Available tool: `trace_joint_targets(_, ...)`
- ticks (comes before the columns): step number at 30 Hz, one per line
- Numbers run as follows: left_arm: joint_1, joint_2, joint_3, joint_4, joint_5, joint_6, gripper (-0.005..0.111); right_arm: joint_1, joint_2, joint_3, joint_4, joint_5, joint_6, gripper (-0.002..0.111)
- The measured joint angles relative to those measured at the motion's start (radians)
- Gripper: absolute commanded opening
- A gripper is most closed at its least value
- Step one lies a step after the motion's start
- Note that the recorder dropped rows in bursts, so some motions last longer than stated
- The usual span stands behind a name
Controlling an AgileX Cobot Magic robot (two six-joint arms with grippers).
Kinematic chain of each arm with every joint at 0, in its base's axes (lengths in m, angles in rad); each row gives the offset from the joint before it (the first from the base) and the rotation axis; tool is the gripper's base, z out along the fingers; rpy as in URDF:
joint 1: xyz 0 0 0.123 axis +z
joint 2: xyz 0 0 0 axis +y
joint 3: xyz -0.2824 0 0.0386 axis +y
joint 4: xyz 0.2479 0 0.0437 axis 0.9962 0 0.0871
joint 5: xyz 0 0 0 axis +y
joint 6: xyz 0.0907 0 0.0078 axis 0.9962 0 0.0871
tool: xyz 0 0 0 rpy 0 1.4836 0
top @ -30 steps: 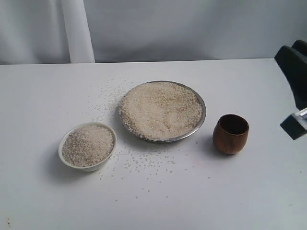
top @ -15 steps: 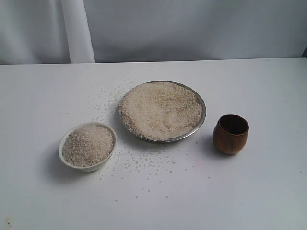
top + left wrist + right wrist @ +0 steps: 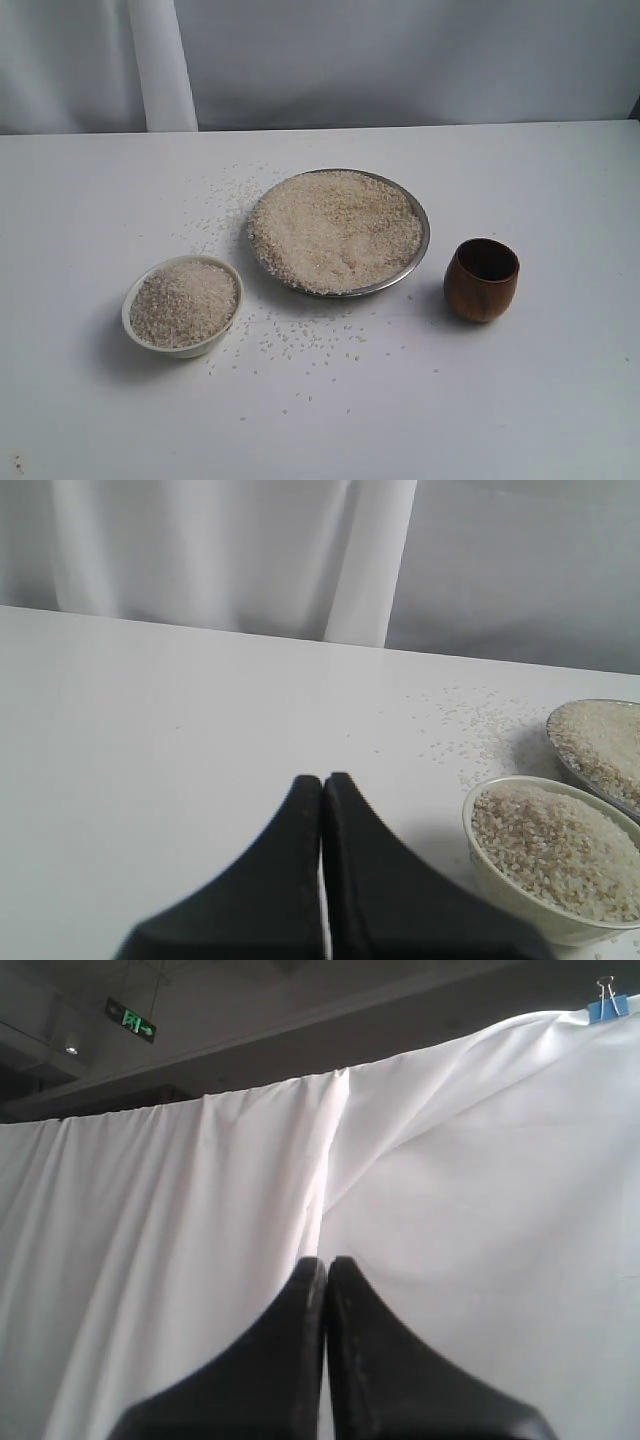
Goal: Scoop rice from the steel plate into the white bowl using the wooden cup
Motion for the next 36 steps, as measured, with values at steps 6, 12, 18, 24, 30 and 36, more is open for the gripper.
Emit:
trace_joint_targets(6,0.000,0.000,0.000,0.000,0.000,0.000,0.000,0.002,0.000,0.000,0.018,0.024,-0.002,0.000)
trace_joint_targets(12,0.000,0.000,0.000,0.000,0.000,0.000,0.000,0.002,-0.021,0.000,0.019,0.307,-0.019,0.000)
trace_joint_targets(18,0.000,0.000,0.000,0.000,0.000,0.000,0.000,0.002,-0.121,0.000,0.047,0.698,-0.101,0.000)
trace_joint_targets(24,0.000,0.000,0.000,0.000,0.000,0.000,0.000,0.002,-0.273,0.000,0.067,0.913,-0.142,0.000)
trace_joint_targets(30,0.000,0.000,0.000,0.000,0.000,0.000,0.000,0.002,-0.339,0.000,0.032,0.950,-0.148,0.000)
trace_joint_targets(36,0.000,0.000,0.000,0.000,0.000,0.000,0.000,0.002,-0.339,0.002,0.026,1.031,-0.166,0.000)
